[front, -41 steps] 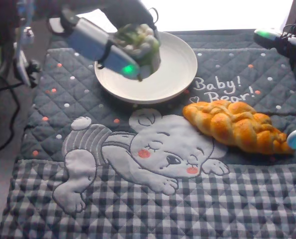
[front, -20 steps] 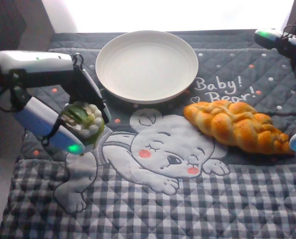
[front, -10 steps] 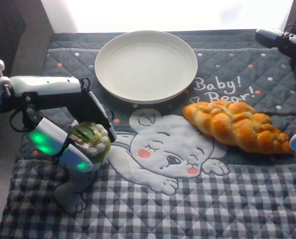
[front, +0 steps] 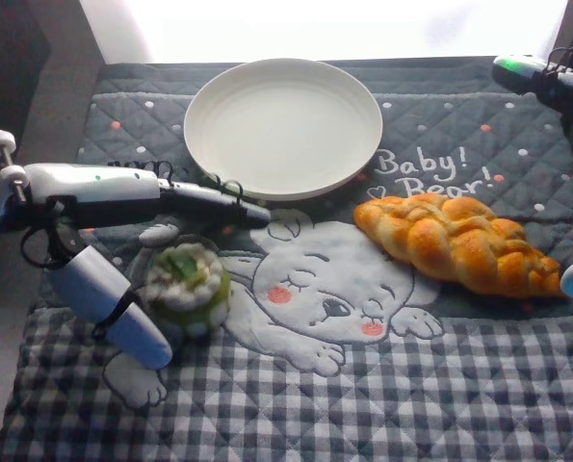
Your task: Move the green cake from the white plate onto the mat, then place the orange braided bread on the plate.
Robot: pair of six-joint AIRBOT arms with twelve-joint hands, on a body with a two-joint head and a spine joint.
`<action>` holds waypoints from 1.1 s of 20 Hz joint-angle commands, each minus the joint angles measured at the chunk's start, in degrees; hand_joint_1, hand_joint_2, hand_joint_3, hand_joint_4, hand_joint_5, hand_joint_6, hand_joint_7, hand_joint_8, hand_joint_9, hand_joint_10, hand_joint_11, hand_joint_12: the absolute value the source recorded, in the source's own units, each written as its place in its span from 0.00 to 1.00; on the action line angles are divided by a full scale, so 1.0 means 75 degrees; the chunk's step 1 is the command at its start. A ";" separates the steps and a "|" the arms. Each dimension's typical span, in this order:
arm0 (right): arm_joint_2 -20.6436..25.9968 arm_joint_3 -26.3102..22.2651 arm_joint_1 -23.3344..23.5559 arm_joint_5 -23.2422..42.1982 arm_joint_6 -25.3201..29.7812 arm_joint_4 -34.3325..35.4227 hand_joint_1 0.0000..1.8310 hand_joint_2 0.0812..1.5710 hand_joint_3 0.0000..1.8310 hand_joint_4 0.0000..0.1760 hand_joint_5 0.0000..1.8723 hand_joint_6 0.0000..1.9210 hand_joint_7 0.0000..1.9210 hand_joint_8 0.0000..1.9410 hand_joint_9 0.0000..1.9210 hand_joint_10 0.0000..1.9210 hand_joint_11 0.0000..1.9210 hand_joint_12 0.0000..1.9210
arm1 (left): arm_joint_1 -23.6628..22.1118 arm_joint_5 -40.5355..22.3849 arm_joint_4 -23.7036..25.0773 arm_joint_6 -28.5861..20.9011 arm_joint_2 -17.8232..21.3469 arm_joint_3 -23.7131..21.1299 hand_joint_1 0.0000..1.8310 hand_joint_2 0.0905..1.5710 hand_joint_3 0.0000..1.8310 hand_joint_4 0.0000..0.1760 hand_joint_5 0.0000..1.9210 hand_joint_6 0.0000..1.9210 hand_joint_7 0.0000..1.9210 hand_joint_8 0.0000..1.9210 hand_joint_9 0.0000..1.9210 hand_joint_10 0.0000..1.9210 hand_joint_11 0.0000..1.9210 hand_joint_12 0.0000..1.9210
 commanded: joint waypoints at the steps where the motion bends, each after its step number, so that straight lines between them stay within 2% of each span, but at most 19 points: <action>1: 0.0082 -0.0005 0.0046 0.0631 0.0089 0.0173 0.21 0.36 0.00 0.83 0.00 0.00 0.00 0.00 0.00 0.00 0.00 0.00 | -0.0044 -0.0423 -0.0418 -0.0025 0.0041 0.0002 0.48 0.36 0.00 1.00 0.06 0.00 0.02 0.00 0.00 0.00 0.00 0.00; 3: 0.0131 -0.0003 0.0047 0.0407 0.0089 0.0078 0.17 0.40 0.02 0.73 0.00 0.00 0.00 0.00 0.00 0.00 0.00 0.00 | -0.0063 -0.0437 -0.0436 -0.0016 0.0045 0.0016 0.43 0.38 0.00 1.00 0.03 0.00 0.02 0.00 0.00 0.00 0.00 0.00; 4: 0.0169 0.0005 0.0047 0.0264 0.0089 -0.0002 0.15 0.41 0.02 0.63 0.00 0.00 0.00 0.00 0.00 0.00 0.00 0.00 | -0.0121 -0.0430 -0.0436 0.0015 0.0040 0.0034 0.41 0.38 0.00 1.00 0.02 0.00 0.02 0.00 0.00 0.00 0.00 0.00; 5: 0.0194 0.0016 0.0047 0.0142 0.0089 -0.0067 0.13 0.40 0.01 0.64 0.00 0.00 0.00 0.00 0.00 0.00 0.00 0.00 | -0.0167 -0.0426 -0.0446 0.0039 0.0039 0.0042 0.41 0.39 0.00 1.00 0.01 0.00 0.02 0.00 0.00 0.00 0.00 0.00; 6: 0.0205 0.0031 0.0048 0.0039 0.0089 -0.0129 0.14 0.38 0.01 0.71 0.00 0.00 0.00 0.00 0.00 0.00 0.00 0.00 | -0.0206 -0.0423 -0.0476 0.0088 0.0041 0.0047 0.42 0.39 0.00 1.00 0.01 0.00 0.02 0.00 0.00 0.00 0.00 0.00; 8: 0.0209 0.0096 0.0051 -0.0309 0.0091 -0.0295 0.15 0.40 0.02 0.57 0.00 0.00 0.00 0.00 0.00 0.00 0.00 0.00 | -0.0240 -0.0424 -0.0611 0.0211 0.0052 0.0073 0.42 0.39 0.00 1.00 0.00 0.00 0.02 0.00 0.00 0.00 0.00 0.00; 9: 0.0207 0.0114 0.0052 -0.0384 0.0102 -0.0339 0.11 0.25 0.37 0.25 0.00 0.00 0.00 0.00 0.00 0.00 0.00 0.00 | -0.0242 -0.0427 -0.0631 0.0221 0.0052 0.0081 0.44 0.39 0.00 1.00 0.02 0.01 0.02 0.00 0.00 0.00 0.01 0.00; 10: 0.0201 0.0137 0.0054 -0.0506 0.0132 -0.0421 0.15 0.11 0.58 0.31 0.00 0.00 0.00 0.00 0.00 0.00 0.00 0.00 | -0.0242 -0.0430 -0.0649 0.0222 0.0057 0.0087 0.45 0.39 0.00 0.92 0.02 0.01 0.01 0.00 0.00 0.00 0.00 0.00; 11: 0.0194 0.0158 0.0056 -0.0632 0.0158 -0.0502 0.21 0.10 0.65 0.27 0.00 0.00 0.00 0.00 0.00 0.00 0.00 0.00 | -0.0241 -0.0426 -0.0651 0.0221 0.0071 0.0081 0.46 0.39 0.00 0.86 0.01 0.00 0.00 0.00 0.00 0.00 0.00 0.00; 12: 0.0172 0.0189 0.0057 -0.0773 0.0171 -0.0586 0.24 0.12 0.66 0.18 0.00 0.00 0.00 0.00 0.00 0.00 0.00 0.00 | -0.0240 -0.0411 -0.0651 0.0217 0.0100 0.0064 0.47 0.38 0.00 0.94 0.01 0.00 0.00 0.00 0.00 0.00 0.00 0.00; 14: 0.0097 0.0259 0.0068 -0.1006 0.0181 -0.0700 0.28 0.17 0.53 0.36 0.00 0.00 0.01 0.00 0.00 0.00 0.00 0.00 | -0.0218 -0.0395 -0.0642 0.0205 0.0166 0.0016 0.47 0.37 0.00 1.00 0.02 0.00 0.02 0.01 0.00 0.00 0.02 0.01; 15: 0.0049 0.0312 0.0073 -0.1096 0.0218 -0.0740 0.25 0.22 0.46 0.00 0.00 0.00 0.03 0.01 0.03 0.01 0.00 0.00 | -0.0215 -0.0400 -0.0641 0.0199 0.0186 0.0004 0.45 0.36 0.00 1.00 0.03 0.00 0.04 0.00 0.02 0.00 0.06 0.03; 16: -0.0010 0.0377 0.0079 -0.1172 0.0276 -0.0776 0.25 0.22 0.41 0.00 0.00 0.00 0.06 0.01 0.05 0.01 0.00 0.13 | -0.0218 -0.0414 -0.0648 0.0185 0.0206 0.0000 0.46 0.37 0.00 0.90 0.05 0.00 0.06 0.00 0.04 0.00 0.07 0.05; 17: -0.0103 0.0480 0.0093 -0.1230 0.0395 -0.0811 0.29 0.26 0.31 0.00 0.02 0.00 0.08 0.01 0.07 0.01 0.00 0.27 | -0.0219 -0.0453 -0.0650 0.0131 0.0227 0.0006 0.46 0.37 0.00 0.70 0.07 0.01 0.09 0.00 0.08 0.00 0.06 0.12; 18: -0.0182 0.0564 0.0112 -0.1246 0.0535 -0.0834 0.31 0.32 0.21 0.00 0.04 0.00 0.10 0.00 0.09 0.01 0.00 0.33 | -0.0219 -0.0476 -0.0650 0.0084 0.0263 0.0007 0.44 0.38 0.00 0.52 0.09 0.00 0.11 0.00 0.10 0.00 0.03 0.24; 19: -0.0269 0.0672 0.0158 -0.1261 0.0689 -0.0871 0.31 0.38 0.11 0.00 0.06 0.00 0.11 0.00 0.10 0.01 0.00 0.32 | -0.0219 -0.0486 -0.0651 0.0057 0.0310 -0.0004 0.42 0.40 0.00 0.42 0.09 0.00 0.10 0.00 0.10 0.00 0.01 0.32; 20: -0.0362 0.0733 0.0554 -0.1559 0.0730 -0.1173 0.32 0.42 0.05 0.00 0.07 0.00 0.12 0.00 0.11 0.00 0.00 0.32 | -0.0220 -0.0500 -0.0653 0.0037 0.0414 -0.0062 0.42 0.41 0.00 0.39 0.08 0.00 0.08 0.00 0.09 0.00 0.00 0.32; 21: -0.0492 0.0800 0.0976 -0.1930 0.0730 -0.1607 0.32 0.44 0.02 0.05 0.07 0.00 0.12 0.00 0.11 0.00 0.00 0.29 | -0.0219 -0.0531 -0.0700 0.0041 0.0606 -0.0178 0.42 0.42 0.01 0.43 0.07 0.00 0.07 0.00 0.07 0.00 0.00 0.28; 22: -0.0652 0.0879 0.1297 -0.2166 0.0730 -0.1904 0.33 0.45 0.01 0.13 0.08 0.00 0.12 0.00 0.11 0.00 0.00 0.28 | -0.0147 -0.0590 -0.0871 0.0146 0.0785 -0.0294 0.43 0.42 0.00 0.60 0.07 0.00 0.07 0.00 0.07 0.00 0.00 0.26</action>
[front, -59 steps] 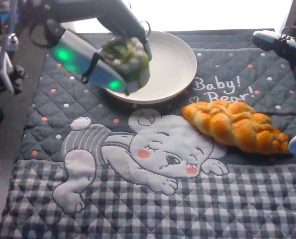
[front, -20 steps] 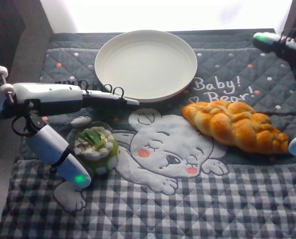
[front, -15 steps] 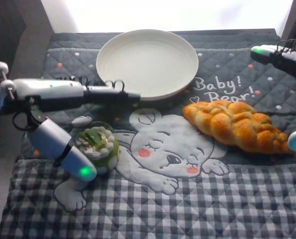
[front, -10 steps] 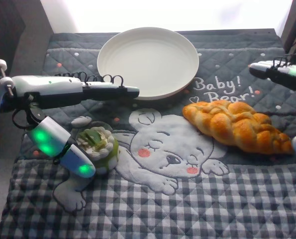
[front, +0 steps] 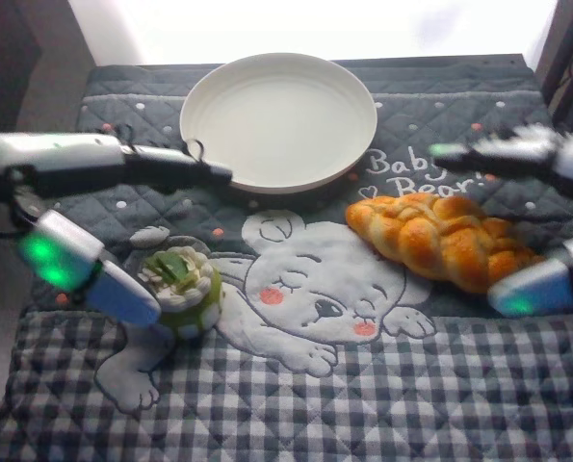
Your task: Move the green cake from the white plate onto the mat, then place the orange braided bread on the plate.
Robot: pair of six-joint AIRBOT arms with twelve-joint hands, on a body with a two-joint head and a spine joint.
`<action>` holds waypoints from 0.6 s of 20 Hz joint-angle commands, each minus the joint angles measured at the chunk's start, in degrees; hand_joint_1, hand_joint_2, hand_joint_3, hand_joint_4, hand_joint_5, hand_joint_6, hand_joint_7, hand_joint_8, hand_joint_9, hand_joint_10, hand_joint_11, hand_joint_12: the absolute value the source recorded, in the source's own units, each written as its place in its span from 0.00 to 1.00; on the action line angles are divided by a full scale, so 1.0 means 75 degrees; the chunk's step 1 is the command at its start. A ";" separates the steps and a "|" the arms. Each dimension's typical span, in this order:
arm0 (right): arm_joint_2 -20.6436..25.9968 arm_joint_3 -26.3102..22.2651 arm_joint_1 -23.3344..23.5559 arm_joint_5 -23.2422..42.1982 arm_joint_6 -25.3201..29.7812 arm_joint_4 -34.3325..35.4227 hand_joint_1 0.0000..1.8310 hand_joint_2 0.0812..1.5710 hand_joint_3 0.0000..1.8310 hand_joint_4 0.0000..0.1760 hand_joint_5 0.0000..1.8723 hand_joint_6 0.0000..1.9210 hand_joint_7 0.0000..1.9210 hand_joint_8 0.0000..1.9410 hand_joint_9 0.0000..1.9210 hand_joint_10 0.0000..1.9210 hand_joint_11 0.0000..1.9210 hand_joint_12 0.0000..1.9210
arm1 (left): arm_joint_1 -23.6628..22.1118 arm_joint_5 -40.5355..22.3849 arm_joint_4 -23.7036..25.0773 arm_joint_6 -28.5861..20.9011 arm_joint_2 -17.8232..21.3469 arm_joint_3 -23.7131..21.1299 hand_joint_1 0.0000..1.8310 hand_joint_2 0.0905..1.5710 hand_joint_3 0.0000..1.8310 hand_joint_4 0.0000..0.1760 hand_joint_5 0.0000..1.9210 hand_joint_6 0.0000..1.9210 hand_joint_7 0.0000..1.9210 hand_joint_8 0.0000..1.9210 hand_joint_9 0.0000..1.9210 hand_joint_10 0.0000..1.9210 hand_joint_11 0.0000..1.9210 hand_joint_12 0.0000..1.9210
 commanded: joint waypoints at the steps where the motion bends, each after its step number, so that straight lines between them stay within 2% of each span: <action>1: -0.0048 0.0033 0.0125 0.0531 0.0095 0.0020 0.35 0.45 0.00 0.17 0.09 0.01 0.13 0.01 0.12 0.00 0.01 0.28 | 0.0052 -0.0574 -0.0483 0.0052 0.0141 -0.0031 0.43 0.43 0.00 0.68 0.08 0.00 0.09 0.00 0.08 0.01 0.00 0.27; 2: -0.0116 0.0060 0.0190 0.0488 0.0095 -0.0019 0.36 0.44 0.00 0.21 0.10 0.00 0.14 0.00 0.12 0.00 0.02 0.25 | 0.0080 -0.0681 -0.0607 0.0073 0.0177 -0.0051 0.43 0.44 0.00 0.63 0.08 0.00 0.12 0.01 0.11 0.01 0.00 0.31; 3: -0.0128 0.0062 0.0193 0.0483 0.0095 -0.0019 0.36 0.42 0.00 0.14 0.11 0.00 0.15 0.00 0.13 0.00 0.05 0.19 | 0.0038 -0.0702 -0.0614 0.0075 0.0176 -0.0050 0.38 0.43 0.00 0.53 0.07 0.00 0.11 0.00 0.13 0.01 0.00 0.42; 4: -0.0148 0.0071 0.0193 0.0404 0.0095 -0.0101 0.36 0.41 0.00 0.13 0.13 0.00 0.14 0.00 0.13 0.00 0.10 0.10 | -0.0064 -0.0721 -0.0616 0.0137 0.0181 -0.0052 0.40 0.41 0.00 0.45 0.07 0.00 0.11 0.00 0.11 0.00 0.00 0.44; 5: -0.0149 0.0071 0.0193 0.0386 0.0095 -0.0121 0.36 0.41 0.00 0.13 0.13 0.00 0.14 0.00 0.13 0.00 0.10 0.10 | -0.0072 -0.0731 -0.0630 0.0147 0.0186 -0.0052 0.40 0.41 0.00 0.45 0.07 0.00 0.11 0.00 0.11 0.00 0.00 0.44; 6: -0.0149 0.0071 0.0193 0.0336 0.0095 -0.0187 0.36 0.41 0.00 0.09 0.13 0.00 0.13 0.00 0.11 0.00 0.10 0.09 | -0.0076 -0.0792 -0.0749 0.0253 0.0211 -0.0058 0.40 0.40 0.00 0.53 0.07 0.00 0.10 0.00 0.11 0.00 0.00 0.41; 7: -0.0149 0.0070 0.0193 0.0290 0.0098 -0.0257 0.36 0.40 0.00 0.09 0.14 0.00 0.13 0.00 0.11 0.00 0.08 0.08 | -0.0074 -0.0838 -0.0869 0.0357 0.0247 -0.0076 0.42 0.39 0.00 0.51 0.08 0.00 0.10 0.00 0.10 0.00 0.00 0.43; 8: -0.0148 0.0070 0.0194 0.0224 0.0130 -0.0372 0.36 0.40 0.00 0.08 0.14 0.00 0.13 0.00 0.11 0.00 0.07 0.08 | -0.0075 -0.0911 -0.1076 0.0539 0.0307 -0.0110 0.43 0.39 0.00 0.51 0.07 0.00 0.09 0.00 0.10 0.00 0.00 0.40; 10: -0.0144 0.0071 0.0196 0.0151 0.0193 -0.0524 0.34 0.38 0.00 0.13 0.15 0.00 0.15 0.01 0.13 0.01 0.10 0.09 | -0.0095 -0.1019 -0.1381 0.0854 0.0372 -0.0148 0.42 0.40 0.00 0.58 0.07 0.00 0.10 0.00 0.13 0.01 0.00 0.43; 11: -0.0144 0.0072 0.0197 0.0113 0.0206 -0.0593 0.35 0.38 0.00 0.18 0.15 0.01 0.15 0.01 0.13 0.01 0.10 0.09 | -0.0108 -0.1098 -0.1601 0.1073 0.0408 -0.0170 0.41 0.42 0.00 0.55 0.06 0.00 0.10 0.00 0.13 0.01 0.00 0.46; 12: -0.0144 0.0072 0.0198 0.0095 0.0206 -0.0624 0.35 0.38 0.00 0.22 0.16 0.01 0.15 0.00 0.12 0.00 0.09 0.09 | -0.0111 -0.1147 -0.1730 0.1189 0.0433 -0.0183 0.41 0.42 0.00 0.64 0.06 0.00 0.10 0.00 0.13 0.01 0.00 0.45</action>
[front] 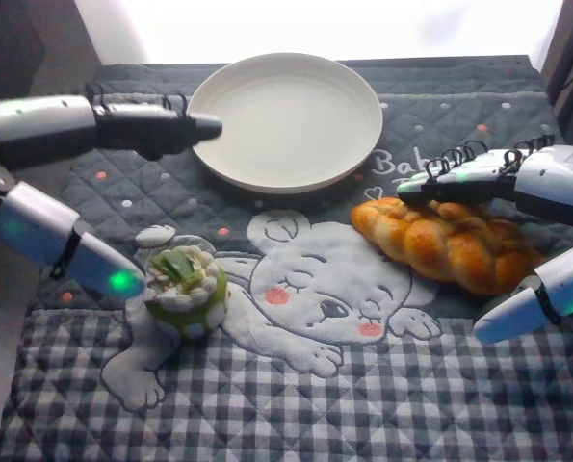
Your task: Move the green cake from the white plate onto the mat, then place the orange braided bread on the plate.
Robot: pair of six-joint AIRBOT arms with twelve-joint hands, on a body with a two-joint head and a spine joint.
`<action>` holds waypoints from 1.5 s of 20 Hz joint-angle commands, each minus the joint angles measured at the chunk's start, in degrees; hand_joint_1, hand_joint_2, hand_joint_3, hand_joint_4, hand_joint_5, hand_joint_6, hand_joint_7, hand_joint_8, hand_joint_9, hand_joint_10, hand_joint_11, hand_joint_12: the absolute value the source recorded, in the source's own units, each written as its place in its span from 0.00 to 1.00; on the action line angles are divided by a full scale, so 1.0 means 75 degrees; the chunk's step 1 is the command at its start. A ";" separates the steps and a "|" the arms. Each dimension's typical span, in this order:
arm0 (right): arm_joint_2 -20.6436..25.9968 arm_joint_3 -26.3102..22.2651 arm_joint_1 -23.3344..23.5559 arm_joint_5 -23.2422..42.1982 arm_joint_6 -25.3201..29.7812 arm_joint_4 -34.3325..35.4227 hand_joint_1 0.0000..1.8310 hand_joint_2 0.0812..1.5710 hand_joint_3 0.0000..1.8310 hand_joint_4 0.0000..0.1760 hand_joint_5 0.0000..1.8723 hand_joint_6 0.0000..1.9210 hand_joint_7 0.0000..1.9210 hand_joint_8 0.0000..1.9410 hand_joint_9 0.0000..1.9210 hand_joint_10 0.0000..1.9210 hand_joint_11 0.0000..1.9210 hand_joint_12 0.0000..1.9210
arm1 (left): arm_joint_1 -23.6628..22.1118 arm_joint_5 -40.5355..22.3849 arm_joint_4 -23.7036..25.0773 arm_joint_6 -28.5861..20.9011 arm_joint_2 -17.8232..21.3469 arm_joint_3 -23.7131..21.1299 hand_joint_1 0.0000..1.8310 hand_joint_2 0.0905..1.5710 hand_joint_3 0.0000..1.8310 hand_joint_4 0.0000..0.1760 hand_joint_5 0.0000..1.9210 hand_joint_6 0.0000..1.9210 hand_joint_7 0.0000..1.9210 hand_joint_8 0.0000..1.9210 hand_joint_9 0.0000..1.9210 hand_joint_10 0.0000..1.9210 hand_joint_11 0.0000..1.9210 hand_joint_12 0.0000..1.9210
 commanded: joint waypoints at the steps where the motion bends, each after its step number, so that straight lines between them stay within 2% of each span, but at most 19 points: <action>1: 0.0072 0.0016 0.0035 0.0649 0.0081 0.0125 0.39 0.38 0.00 0.21 0.16 0.01 0.16 0.01 0.12 0.00 0.08 0.08 | -0.0080 -0.0700 -0.0552 0.0093 0.0114 -0.0017 0.40 0.42 0.00 0.56 0.06 0.00 0.10 0.00 0.13 0.00 0.00 0.42; 3: 0.0070 0.0015 0.0035 0.0646 0.0081 0.0109 0.50 0.42 0.00 0.03 0.23 0.01 0.21 0.00 0.16 0.00 0.07 0.17 | -0.0080 -0.0815 -0.0860 0.0379 0.0215 -0.0079 0.40 0.43 0.00 0.58 0.06 0.00 0.13 0.00 0.15 0.00 0.00 0.46; 6: 0.0072 0.0033 0.0036 0.0646 0.0081 0.0078 0.66 0.53 0.00 0.00 0.41 0.01 0.43 0.01 0.41 0.02 0.17 0.42 | -0.0079 -0.0859 -0.1016 0.0519 0.0278 -0.0103 0.36 0.45 0.00 0.54 0.06 0.00 0.14 0.00 0.16 0.00 0.00 0.52; 7: 0.0073 0.0037 0.0036 0.0647 0.0080 0.0072 0.74 0.60 0.01 0.00 0.48 0.01 0.59 0.25 0.53 0.16 0.28 0.67 | -0.0078 -0.0866 -0.1037 0.0545 0.0287 -0.0106 0.35 0.47 0.00 0.55 0.06 0.00 0.13 0.00 0.15 0.00 0.00 0.53; 8: 0.0076 0.0041 0.0036 0.0647 0.0080 0.0063 0.71 0.64 0.01 0.00 0.57 0.31 0.59 0.38 0.57 0.45 0.42 0.81 | -0.0077 -0.0876 -0.1064 0.0579 0.0298 -0.0113 0.35 0.47 0.00 0.57 0.07 0.00 0.14 0.00 0.16 0.00 0.00 0.55; 9: 0.0086 0.0041 0.0036 0.0648 0.0080 0.0064 0.70 0.66 0.00 0.00 0.57 0.39 0.58 0.43 0.56 0.64 0.49 0.87 | -0.0077 -0.0884 -0.1079 0.0603 0.0302 -0.0116 0.36 0.48 0.00 0.57 0.07 0.00 0.13 0.00 0.14 0.01 0.00 0.47; 10: 0.0099 0.0042 0.0036 0.0650 0.0080 0.0068 0.67 0.65 0.00 0.00 0.60 0.37 0.56 0.67 0.57 0.89 0.56 0.97 | -0.0077 -0.0890 -0.1091 0.0627 0.0302 -0.0116 0.37 0.48 0.00 0.57 0.07 0.00 0.13 0.00 0.14 0.01 0.00 0.47; 13: 0.0185 0.0042 0.0142 0.0727 0.0080 0.0073 0.70 0.65 0.00 0.00 0.62 0.24 0.58 0.51 0.48 0.59 0.39 0.82 | -0.0077 -0.0860 -0.1158 0.0782 0.0302 -0.0116 0.37 0.49 0.00 0.50 0.08 0.00 0.15 0.00 0.16 0.01 0.00 0.50; 14: 0.0191 0.0041 0.0166 0.0729 0.0080 0.0072 0.70 0.65 0.00 0.00 0.62 0.24 0.58 0.51 0.48 0.59 0.39 0.82 | -0.0077 -0.0857 -0.1161 0.0788 0.0302 -0.0116 0.37 0.49 0.00 0.50 0.08 0.00 0.15 0.00 0.16 0.01 0.00 0.50; 16: 0.0251 0.0022 0.0509 0.0735 0.0080 -0.0108 0.70 0.67 0.00 0.00 0.57 0.42 0.55 0.47 0.45 0.91 0.43 0.99 | -0.0066 -0.0833 -0.1176 0.0809 0.0302 -0.0115 0.37 0.50 0.00 0.45 0.07 0.00 0.14 0.00 0.15 0.00 0.00 0.46; 17: 0.0282 0.0008 0.0649 0.0735 0.0080 -0.0179 0.67 0.65 0.00 0.00 0.61 0.35 0.52 0.67 0.48 0.98 0.50 1.00 | -0.0064 -0.0827 -0.1191 0.0820 0.0302 -0.0114 0.37 0.49 0.00 0.42 0.07 0.00 0.14 0.00 0.16 0.00 0.00 0.47; 20: 0.0355 0.0011 0.1063 0.0732 0.0075 -0.0369 0.68 0.71 0.00 0.00 0.61 0.22 0.42 0.76 0.24 0.89 0.17 1.00 | -0.0065 -0.0822 -0.1286 0.0948 0.0299 -0.0106 0.40 0.49 0.00 0.48 0.07 0.00 0.13 0.00 0.14 0.00 0.00 0.42; 22: 0.0380 0.0025 0.1257 0.0732 0.0065 -0.0387 0.70 0.65 0.00 0.00 0.67 0.16 0.56 0.53 0.47 0.79 0.44 0.96 | -0.0066 -0.0808 -0.1311 0.0994 0.0297 -0.0105 0.40 0.46 0.00 0.54 0.06 0.00 0.13 0.00 0.14 0.00 0.00 0.39; 24: 0.0386 0.0047 0.1509 0.0732 0.0027 -0.0405 0.71 0.64 0.00 0.00 0.70 0.05 0.60 0.50 0.54 0.77 0.46 0.93 | -0.0066 -0.0802 -0.1331 0.1035 0.0289 -0.0102 0.39 0.47 0.00 0.58 0.04 0.00 0.12 0.00 0.14 0.00 0.00 0.41; 25: 0.0387 0.0050 0.1670 0.0729 -0.0006 -0.0441 0.71 0.65 0.00 0.00 0.72 0.03 0.58 0.53 0.54 0.64 0.45 0.81 | -0.0067 -0.0802 -0.1350 0.1069 0.0286 -0.0102 0.40 0.46 0.00 0.52 0.05 0.00 0.12 0.00 0.14 0.00 0.00 0.42; 26: 0.0387 0.0062 0.1790 0.0723 -0.0033 -0.0477 0.76 0.63 0.00 0.00 0.72 0.02 0.61 0.37 0.58 0.56 0.46 0.65 | -0.0068 -0.0802 -0.1360 0.1094 0.0278 -0.0103 0.41 0.47 0.00 0.29 0.05 0.00 0.12 0.00 0.14 0.00 0.00 0.45; 27: 0.0386 0.0083 0.1894 0.0720 -0.0053 -0.0490 0.77 0.62 0.00 0.00 0.73 0.01 0.64 0.29 0.60 0.51 0.48 0.58 | -0.0071 -0.0802 -0.1364 0.1110 0.0266 -0.0102 0.41 0.48 0.00 0.27 0.04 0.00 0.10 0.00 0.13 0.00 0.00 0.43; 28: 0.0385 0.0097 0.1995 0.0716 -0.0076 -0.0490 0.77 0.62 0.01 0.00 0.64 0.21 0.66 0.23 0.58 0.50 0.49 0.56 | -0.0071 -0.0802 -0.1375 0.1124 0.0250 -0.0102 0.40 0.47 0.00 0.44 0.05 0.00 0.10 0.00 0.13 0.00 0.00 0.38; 30: 0.0386 0.0113 0.2072 0.0709 -0.0080 -0.0489 0.77 0.63 0.00 0.00 0.62 0.28 0.66 0.22 0.58 0.49 0.49 0.54 | -0.0071 -0.0802 -0.1376 0.1127 0.0209 -0.0099 0.42 0.47 0.00 0.47 0.05 0.00 0.11 0.00 0.12 0.00 0.00 0.36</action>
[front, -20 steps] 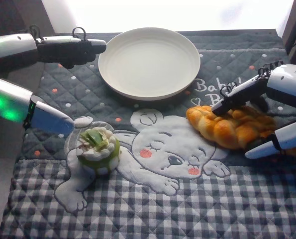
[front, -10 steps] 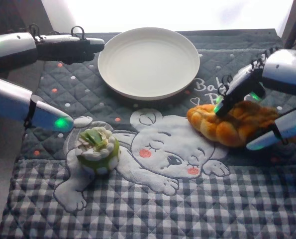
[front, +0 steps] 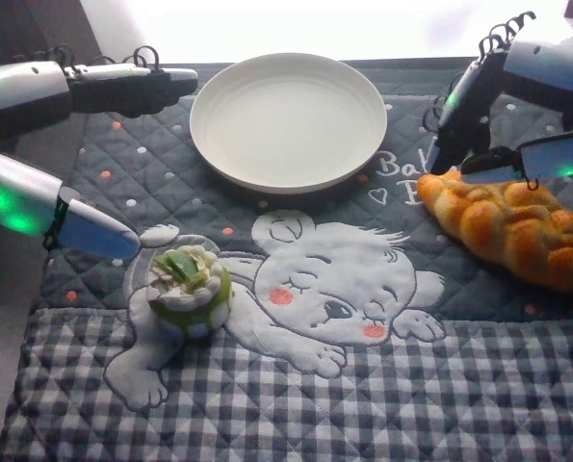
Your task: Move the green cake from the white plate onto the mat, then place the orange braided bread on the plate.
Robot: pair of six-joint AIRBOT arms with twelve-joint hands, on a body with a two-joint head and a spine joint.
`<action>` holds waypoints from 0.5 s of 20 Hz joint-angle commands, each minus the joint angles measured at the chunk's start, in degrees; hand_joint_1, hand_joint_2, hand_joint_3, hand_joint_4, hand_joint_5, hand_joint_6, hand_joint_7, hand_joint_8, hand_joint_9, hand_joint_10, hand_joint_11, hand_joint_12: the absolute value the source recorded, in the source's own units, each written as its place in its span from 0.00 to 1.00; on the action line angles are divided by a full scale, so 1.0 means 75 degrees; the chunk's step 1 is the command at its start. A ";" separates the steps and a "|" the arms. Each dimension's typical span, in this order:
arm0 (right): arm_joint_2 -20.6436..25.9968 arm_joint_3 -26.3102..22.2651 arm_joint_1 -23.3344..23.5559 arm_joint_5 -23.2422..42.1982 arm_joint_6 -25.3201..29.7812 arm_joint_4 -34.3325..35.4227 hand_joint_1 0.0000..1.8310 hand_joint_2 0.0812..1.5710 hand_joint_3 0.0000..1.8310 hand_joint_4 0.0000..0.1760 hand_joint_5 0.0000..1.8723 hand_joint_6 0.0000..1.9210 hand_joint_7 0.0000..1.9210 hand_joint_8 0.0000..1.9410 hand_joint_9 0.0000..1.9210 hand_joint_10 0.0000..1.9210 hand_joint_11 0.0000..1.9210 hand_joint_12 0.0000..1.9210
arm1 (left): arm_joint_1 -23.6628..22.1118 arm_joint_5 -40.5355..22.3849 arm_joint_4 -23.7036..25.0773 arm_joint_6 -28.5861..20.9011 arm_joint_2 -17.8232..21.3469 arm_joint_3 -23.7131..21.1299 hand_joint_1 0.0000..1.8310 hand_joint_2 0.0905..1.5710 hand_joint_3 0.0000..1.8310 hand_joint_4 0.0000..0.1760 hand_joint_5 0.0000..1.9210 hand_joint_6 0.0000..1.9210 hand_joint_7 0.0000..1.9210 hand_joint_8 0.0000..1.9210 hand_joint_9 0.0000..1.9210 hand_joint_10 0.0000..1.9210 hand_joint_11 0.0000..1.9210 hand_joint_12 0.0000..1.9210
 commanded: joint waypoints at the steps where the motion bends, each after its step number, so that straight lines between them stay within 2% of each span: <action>1: 0.0103 0.0050 0.0093 0.0685 0.0014 0.0353 0.77 0.63 0.00 0.00 0.63 0.27 0.63 0.28 0.57 0.51 0.47 0.55 | -0.0069 -0.0667 -0.0396 -0.0019 -0.0002 -0.0005 0.41 0.48 0.00 0.52 0.05 0.00 0.11 0.00 0.12 0.00 0.00 0.35; 2: 0.0104 0.0041 0.0093 0.0685 0.0014 0.0354 0.77 0.64 0.00 0.00 0.67 0.11 0.59 0.39 0.55 0.59 0.46 0.60 | -0.0069 -0.0667 -0.0394 -0.0018 -0.0016 -0.0005 0.40 0.47 0.00 0.58 0.05 0.00 0.10 0.00 0.12 0.00 0.00 0.34; 3: 0.0125 0.0001 0.0092 0.0685 0.0014 0.0354 0.77 0.64 0.00 0.00 0.71 0.05 0.60 0.37 0.56 0.58 0.46 0.62 | -0.0067 -0.0659 -0.0392 -0.0017 -0.0024 -0.0010 0.39 0.47 0.00 0.63 0.04 0.00 0.09 0.00 0.12 0.00 0.00 0.33; 4: 0.0197 -0.0109 0.0092 0.0685 0.0014 0.0339 0.77 0.63 0.00 0.00 0.71 0.03 0.61 0.35 0.57 0.56 0.45 0.62 | -0.0065 -0.0654 -0.0392 -0.0019 -0.0024 -0.0018 0.38 0.47 0.00 0.67 0.04 0.00 0.09 0.00 0.12 0.00 0.00 0.34; 5: 0.0278 -0.0273 0.0092 0.0685 0.0014 0.0279 0.71 0.62 0.00 0.00 0.70 0.05 0.66 0.35 0.64 0.36 0.52 0.70 | -0.0061 -0.0656 -0.0393 -0.0041 -0.0014 -0.0027 0.39 0.46 0.00 0.69 0.04 0.00 0.09 0.00 0.11 0.00 0.00 0.32; 6: 0.0294 -0.0319 0.0092 0.0682 0.0014 0.0255 0.71 0.62 0.00 0.00 0.70 0.05 0.66 0.35 0.64 0.36 0.52 0.70 | -0.0054 -0.0656 -0.0393 -0.0051 -0.0012 -0.0029 0.39 0.46 0.00 0.69 0.04 0.00 0.09 0.00 0.11 0.00 0.00 0.32; 7: 0.0300 -0.0369 0.0092 0.0680 0.0014 0.0227 0.66 0.54 0.00 0.00 0.55 0.01 0.59 0.16 0.61 0.31 0.49 0.74 | -0.0040 -0.0652 -0.0393 -0.0061 -0.0008 -0.0030 0.38 0.47 0.00 0.58 0.03 0.00 0.10 0.00 0.11 0.00 0.00 0.31; 8: 0.0392 -0.0444 0.0092 0.0669 0.0014 0.0185 0.59 0.48 0.00 0.00 0.45 0.00 0.51 0.05 0.53 0.19 0.39 0.68 | -0.0016 -0.0639 -0.0396 -0.0081 -0.0005 -0.0030 0.38 0.46 0.00 0.61 0.03 0.00 0.10 0.00 0.11 0.00 0.00 0.31; 10: 0.0645 -0.0650 0.0091 0.0655 0.0014 0.0068 0.54 0.43 0.00 0.00 0.37 0.00 0.44 0.00 0.48 0.07 0.33 0.57 | 0.0008 -0.0629 -0.0396 -0.0100 -0.0005 -0.0037 0.38 0.45 0.00 0.68 0.03 0.00 0.11 0.00 0.12 0.00 0.00 0.33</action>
